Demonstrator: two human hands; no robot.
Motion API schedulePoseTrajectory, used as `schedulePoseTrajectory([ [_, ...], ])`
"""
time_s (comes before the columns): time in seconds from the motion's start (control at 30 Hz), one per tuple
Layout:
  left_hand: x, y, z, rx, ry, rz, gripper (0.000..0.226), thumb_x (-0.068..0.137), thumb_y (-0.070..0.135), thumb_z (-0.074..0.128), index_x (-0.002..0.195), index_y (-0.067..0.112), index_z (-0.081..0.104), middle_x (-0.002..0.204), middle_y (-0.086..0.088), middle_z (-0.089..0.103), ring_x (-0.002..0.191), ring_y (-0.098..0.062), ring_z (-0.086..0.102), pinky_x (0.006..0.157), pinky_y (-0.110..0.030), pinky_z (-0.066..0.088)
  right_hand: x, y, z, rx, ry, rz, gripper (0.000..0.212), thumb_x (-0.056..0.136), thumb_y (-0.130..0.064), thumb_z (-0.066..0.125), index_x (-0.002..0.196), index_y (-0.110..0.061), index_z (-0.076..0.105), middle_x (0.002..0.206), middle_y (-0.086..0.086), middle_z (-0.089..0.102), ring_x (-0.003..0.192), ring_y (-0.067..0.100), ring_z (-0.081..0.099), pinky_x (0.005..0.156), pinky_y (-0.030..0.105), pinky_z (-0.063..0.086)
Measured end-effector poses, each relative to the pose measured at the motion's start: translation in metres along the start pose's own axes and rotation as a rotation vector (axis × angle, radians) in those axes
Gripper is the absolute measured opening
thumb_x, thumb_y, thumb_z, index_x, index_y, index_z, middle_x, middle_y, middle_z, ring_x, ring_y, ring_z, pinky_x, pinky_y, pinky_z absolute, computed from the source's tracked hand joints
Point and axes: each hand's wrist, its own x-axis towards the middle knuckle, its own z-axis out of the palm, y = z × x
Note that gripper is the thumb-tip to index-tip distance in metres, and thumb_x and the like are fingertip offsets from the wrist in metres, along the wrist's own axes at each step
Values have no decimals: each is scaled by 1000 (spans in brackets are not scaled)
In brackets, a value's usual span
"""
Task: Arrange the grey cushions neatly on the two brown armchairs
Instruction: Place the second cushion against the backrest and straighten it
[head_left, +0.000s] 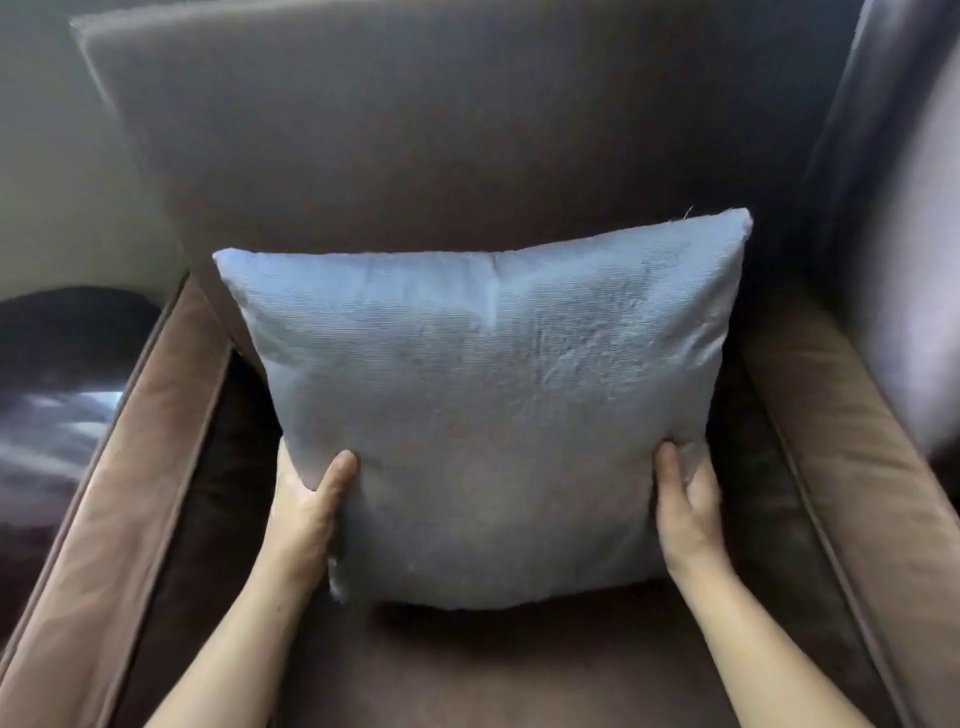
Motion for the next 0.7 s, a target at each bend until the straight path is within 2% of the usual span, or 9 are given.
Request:
schedulePoseTrajectory([
  [0.07,6,-17,1,40,-6,15,103,62,75,74,142,17,42,138,-4,58,128,-14,57,108,-43,44,-3,19,11,-46,12,19,82,84,-63,43,132,3,50,135,17,58,128,26,52,109,36,39],
  [0.13,8,-32,2,95,-24,19,100,64,66,72,141,12,40,139,-5,55,126,-6,55,111,-40,42,-9,34,20,-70,0,63,72,87,-52,42,134,2,50,138,15,56,131,22,49,106,21,35],
  [0.2,9,-43,2,107,-52,-8,106,60,65,73,142,8,38,140,-7,54,128,-9,53,113,-35,40,-16,44,26,-96,-23,77,73,86,-52,41,136,1,49,140,14,54,131,17,47,103,10,31],
  [0.23,9,-44,2,107,-67,-17,110,59,69,74,143,8,38,140,-5,54,130,-9,51,111,-27,40,-17,48,27,-110,-25,78,76,85,-56,39,136,-1,49,140,13,54,130,14,46,101,8,31],
  [0.33,11,-40,2,115,-96,-15,97,66,61,75,142,11,40,135,7,57,128,1,53,98,-8,41,-15,46,23,-185,-69,124,79,83,-62,37,137,-6,49,139,12,56,131,19,48,101,21,34],
  [0.4,9,-36,-4,129,-98,-54,88,68,56,75,139,14,45,131,9,61,121,4,57,94,-11,46,-13,41,14,-250,-129,192,62,91,-56,44,134,-13,52,136,10,59,128,24,52,98,30,39],
  [0.5,-4,-18,-14,224,-62,-139,84,61,65,78,129,23,52,119,12,67,107,4,64,91,-25,52,-14,14,-6,-411,-167,200,37,95,-37,57,121,-12,59,123,12,65,119,30,58,88,32,41],
  [0.63,-18,40,-17,325,0,-238,58,81,26,80,131,20,50,124,-4,65,107,-20,67,95,-41,54,-17,-60,-28,-536,-168,122,48,92,-25,63,135,-9,49,138,7,47,119,28,55,94,34,44],
  [0.7,-19,78,-11,417,47,-206,51,84,19,77,128,18,53,122,-5,64,104,-20,67,86,-32,52,-13,-106,-31,-574,-203,51,52,92,-26,61,139,-14,44,144,-1,38,121,21,54,94,30,42],
])
